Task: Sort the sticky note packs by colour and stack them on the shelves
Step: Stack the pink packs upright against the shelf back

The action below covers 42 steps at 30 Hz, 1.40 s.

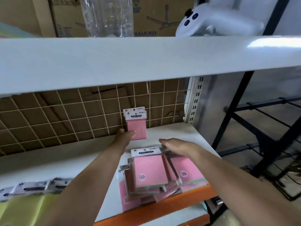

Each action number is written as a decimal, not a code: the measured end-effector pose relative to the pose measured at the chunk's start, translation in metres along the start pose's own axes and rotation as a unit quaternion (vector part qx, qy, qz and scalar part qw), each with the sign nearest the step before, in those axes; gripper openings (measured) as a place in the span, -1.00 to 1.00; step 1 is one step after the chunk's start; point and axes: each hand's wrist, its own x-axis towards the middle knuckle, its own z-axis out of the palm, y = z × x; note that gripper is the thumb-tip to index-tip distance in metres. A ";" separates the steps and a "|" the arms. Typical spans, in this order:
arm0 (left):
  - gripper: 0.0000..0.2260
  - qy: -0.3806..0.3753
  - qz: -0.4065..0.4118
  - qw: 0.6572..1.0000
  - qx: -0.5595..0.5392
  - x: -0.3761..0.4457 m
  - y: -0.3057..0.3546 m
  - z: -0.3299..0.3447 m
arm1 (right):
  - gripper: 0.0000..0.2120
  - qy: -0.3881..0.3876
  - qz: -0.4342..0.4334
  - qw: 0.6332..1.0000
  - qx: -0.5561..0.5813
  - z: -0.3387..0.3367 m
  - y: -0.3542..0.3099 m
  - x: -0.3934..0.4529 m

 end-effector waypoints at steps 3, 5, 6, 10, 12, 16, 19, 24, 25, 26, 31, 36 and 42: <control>-0.68 0.010 -0.006 1.000 -0.017 0.009 0.000 0.003 | -0.39 0.000 0.001 1.000 -0.018 0.003 0.001 0.003; -0.71 0.013 -0.001 1.000 -0.023 0.015 0.000 0.004 | -0.42 -0.007 -0.001 1.000 -0.027 0.003 0.001 0.001; -0.70 0.012 0.003 1.000 -0.025 0.016 0.000 0.005 | -0.43 -0.009 -0.004 0.999 -0.032 0.002 0.001 0.001; -0.57 0.010 -0.005 1.000 -0.027 0.040 -0.012 0.009 | -0.40 0.001 0.006 0.999 -0.032 0.000 0.000 -0.001; -0.44 0.018 -0.003 1.000 -0.017 0.074 -0.033 0.011 | -0.38 -0.002 0.007 1.000 -0.014 0.001 -0.001 -0.001; -0.53 0.006 0.010 0.999 -0.036 0.020 -0.006 0.009 | -0.44 -0.005 -0.001 0.998 -0.060 0.002 -0.002 -0.004; -0.63 -0.008 0.021 0.998 -0.051 -0.008 0.009 0.004 | -0.46 -0.014 -0.006 0.996 -0.082 0.001 -0.005 -0.010; -0.86 -0.022 0.013 0.999 -0.043 -0.047 0.030 -0.012 | -0.44 0.001 -0.037 0.999 0.019 -0.001 -0.019 -0.034; -0.88 -0.017 0.008 0.999 -0.032 -0.055 0.034 -0.015 | -0.44 0.013 -0.044 0.997 0.066 -0.002 -0.024 -0.040; -0.91 -0.014 0.004 1.000 -0.024 -0.064 0.036 -0.018 | -0.45 0.030 -0.050 0.991 0.123 -0.003 -0.030 -0.045; -0.81 -0.036 0.008 0.999 -0.036 -0.099 0.040 -0.025 | -0.91 0.053 -0.078 0.952 0.290 -0.010 -0.044 -0.067; -0.74 -0.067 -0.022 0.993 -0.090 -0.125 0.039 -0.028 | -0.83 0.066 -0.104 0.948 0.294 -0.019 -0.038 -0.088; -0.91 -0.001 -0.013 0.992 -0.129 -0.145 0.025 -0.045 | -0.67 0.107 -0.091 0.944 0.297 -0.040 -0.005 -0.107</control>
